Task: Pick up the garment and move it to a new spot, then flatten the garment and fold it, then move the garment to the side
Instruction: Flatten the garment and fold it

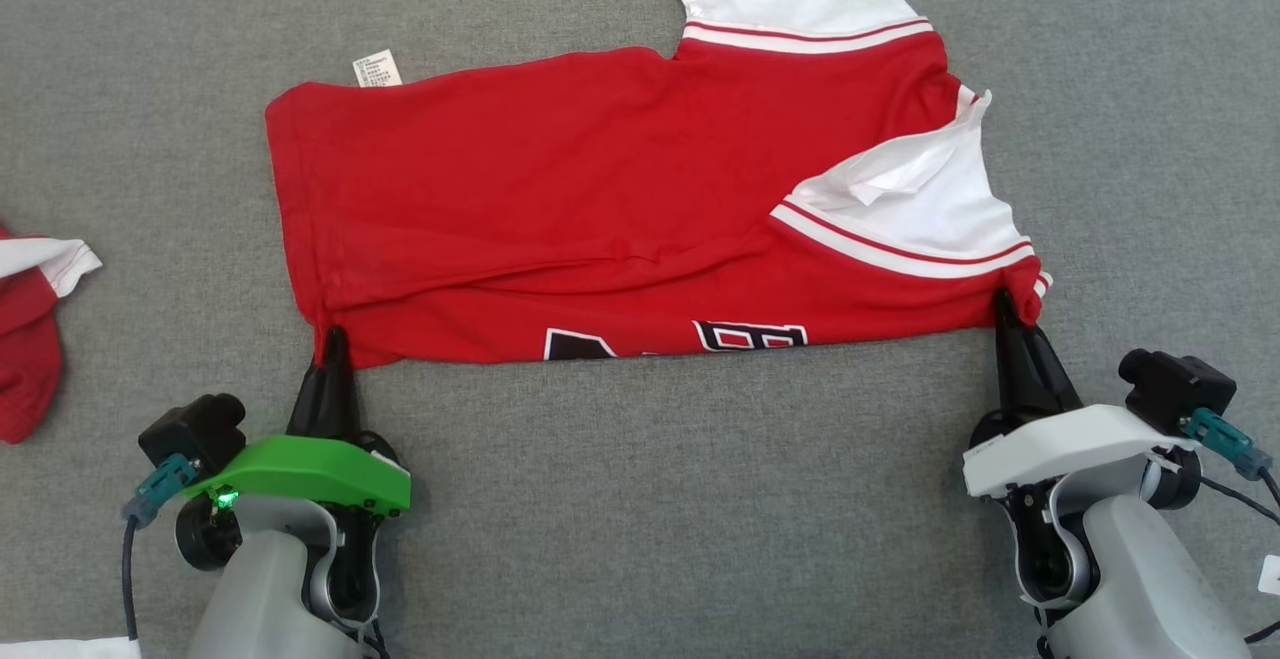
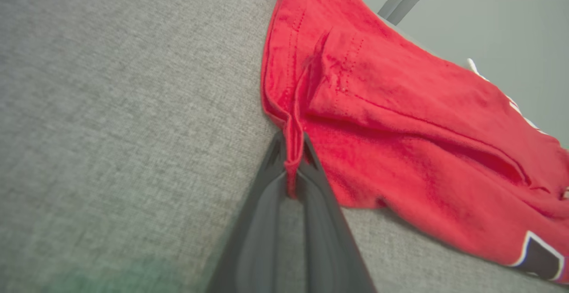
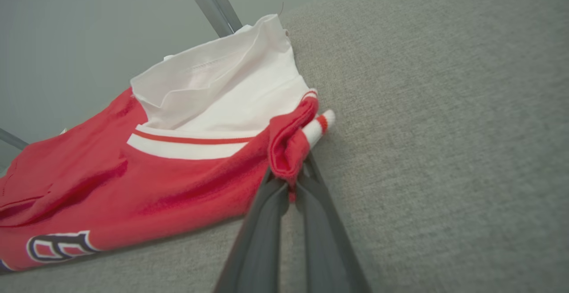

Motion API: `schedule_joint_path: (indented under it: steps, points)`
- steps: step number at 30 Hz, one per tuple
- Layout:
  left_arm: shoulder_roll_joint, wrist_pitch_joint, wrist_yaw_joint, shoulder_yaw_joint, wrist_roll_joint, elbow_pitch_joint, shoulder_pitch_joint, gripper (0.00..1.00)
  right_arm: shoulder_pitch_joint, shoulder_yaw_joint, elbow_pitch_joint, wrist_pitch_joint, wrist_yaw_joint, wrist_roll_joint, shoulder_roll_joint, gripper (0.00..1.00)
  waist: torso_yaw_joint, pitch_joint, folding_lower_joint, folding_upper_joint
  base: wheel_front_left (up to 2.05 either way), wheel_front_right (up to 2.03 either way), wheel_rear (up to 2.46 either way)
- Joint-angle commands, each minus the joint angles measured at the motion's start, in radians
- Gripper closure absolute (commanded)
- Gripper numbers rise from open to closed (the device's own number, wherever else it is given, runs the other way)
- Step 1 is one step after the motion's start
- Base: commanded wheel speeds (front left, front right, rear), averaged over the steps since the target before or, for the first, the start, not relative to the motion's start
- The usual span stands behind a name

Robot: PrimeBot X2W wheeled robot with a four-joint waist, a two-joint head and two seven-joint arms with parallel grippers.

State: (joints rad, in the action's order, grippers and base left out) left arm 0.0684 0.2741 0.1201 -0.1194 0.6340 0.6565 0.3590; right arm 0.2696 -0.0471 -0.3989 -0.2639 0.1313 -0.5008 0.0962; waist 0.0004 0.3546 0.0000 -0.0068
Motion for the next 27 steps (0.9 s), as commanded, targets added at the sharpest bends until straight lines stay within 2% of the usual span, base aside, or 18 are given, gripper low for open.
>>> schedule_joint_path:
  steps: [1,7,12,15,16,17,22,27]
  points:
    - [-0.034,-0.018,0.015,-0.031,0.047,0.016,-0.012,1.0,0.007,0.003,0.009,0.0,-0.001,-0.004,-0.002,1.0,0.003,0.0,0.0,0.0068,0.0,0.0,0.0]
    - [-0.021,-0.011,0.014,-0.019,0.132,-0.125,-0.014,1.0,0.023,0.027,0.027,0.0,-0.001,-0.013,-0.005,1.0,0.012,-0.017,0.0,0.0068,0.0,0.0,0.0]
    - [-0.015,-0.01,0.011,0.014,0.123,-0.198,-0.008,1.0,0.032,0.059,0.028,0.0,-0.001,-0.026,-0.007,1.0,0.013,-0.092,0.0,0.0068,0.0,0.0,0.0]
    - [-0.016,-0.01,0.011,0.03,0.109,-0.202,-0.019,1.0,0.029,0.072,0.023,0.0,-0.001,-0.032,-0.01,1.0,0.009,-0.138,0.0,0.0068,0.0,0.0,0.0]
    - [-0.015,-0.01,0.011,0.048,0.1,-0.198,-0.041,1.0,0.012,0.082,0.018,0.0,-0.001,-0.033,-0.014,1.0,0.003,-0.189,0.0,0.0068,0.0,0.0,0.0]
    - [-0.015,-0.01,0.011,0.048,0.1,-0.198,-0.041,1.0,0.012,0.082,0.018,0.0,-0.001,-0.033,-0.014,1.0,0.003,-0.189,0.0,0.0068,0.0,0.0,0.0]
    - [-0.015,-0.01,0.01,0.083,0.105,-0.171,-0.133,1.0,-0.063,0.084,0.0,-0.001,-0.001,-0.042,-0.023,1.0,-0.017,-0.33,0.0,0.0068,0.0,0.0,0.0]
    - [-0.014,-0.01,0.009,0.102,0.09,-0.156,-0.234,1.0,-0.148,0.071,0.013,-0.001,-0.002,-0.044,-0.019,1.0,-0.025,-0.383,0.0,0.0068,0.0,0.0,0.0]
